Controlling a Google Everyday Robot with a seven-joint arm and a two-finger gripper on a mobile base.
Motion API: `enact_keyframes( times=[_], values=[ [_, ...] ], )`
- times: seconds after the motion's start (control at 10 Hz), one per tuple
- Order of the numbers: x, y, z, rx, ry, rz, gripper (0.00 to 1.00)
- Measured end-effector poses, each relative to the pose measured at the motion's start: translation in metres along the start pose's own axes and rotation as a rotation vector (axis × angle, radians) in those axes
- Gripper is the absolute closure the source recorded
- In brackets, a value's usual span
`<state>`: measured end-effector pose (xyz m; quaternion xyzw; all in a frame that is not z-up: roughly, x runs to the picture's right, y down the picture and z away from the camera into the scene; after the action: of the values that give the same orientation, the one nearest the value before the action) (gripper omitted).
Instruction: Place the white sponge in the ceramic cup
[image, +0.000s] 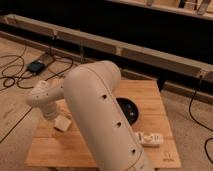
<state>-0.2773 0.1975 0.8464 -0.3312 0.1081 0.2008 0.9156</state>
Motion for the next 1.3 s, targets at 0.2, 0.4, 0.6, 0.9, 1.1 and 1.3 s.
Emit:
enact_keyframes(
  times=[0.2, 0.4, 0.6, 0.9, 1.1, 1.3],
  values=[
    [-0.002, 0.001, 0.002, -0.007, 0.000, 0.004, 0.20],
    [-0.005, 0.002, 0.004, -0.018, -0.001, 0.011, 0.23],
    [-0.006, 0.002, 0.005, -0.027, 0.003, 0.008, 0.42],
    [-0.005, -0.002, 0.006, -0.034, 0.004, 0.011, 0.71],
    [0.000, -0.005, -0.002, -0.042, -0.007, 0.021, 0.92],
    [0.001, -0.008, -0.020, -0.055, -0.049, 0.030, 1.00]
  ],
)
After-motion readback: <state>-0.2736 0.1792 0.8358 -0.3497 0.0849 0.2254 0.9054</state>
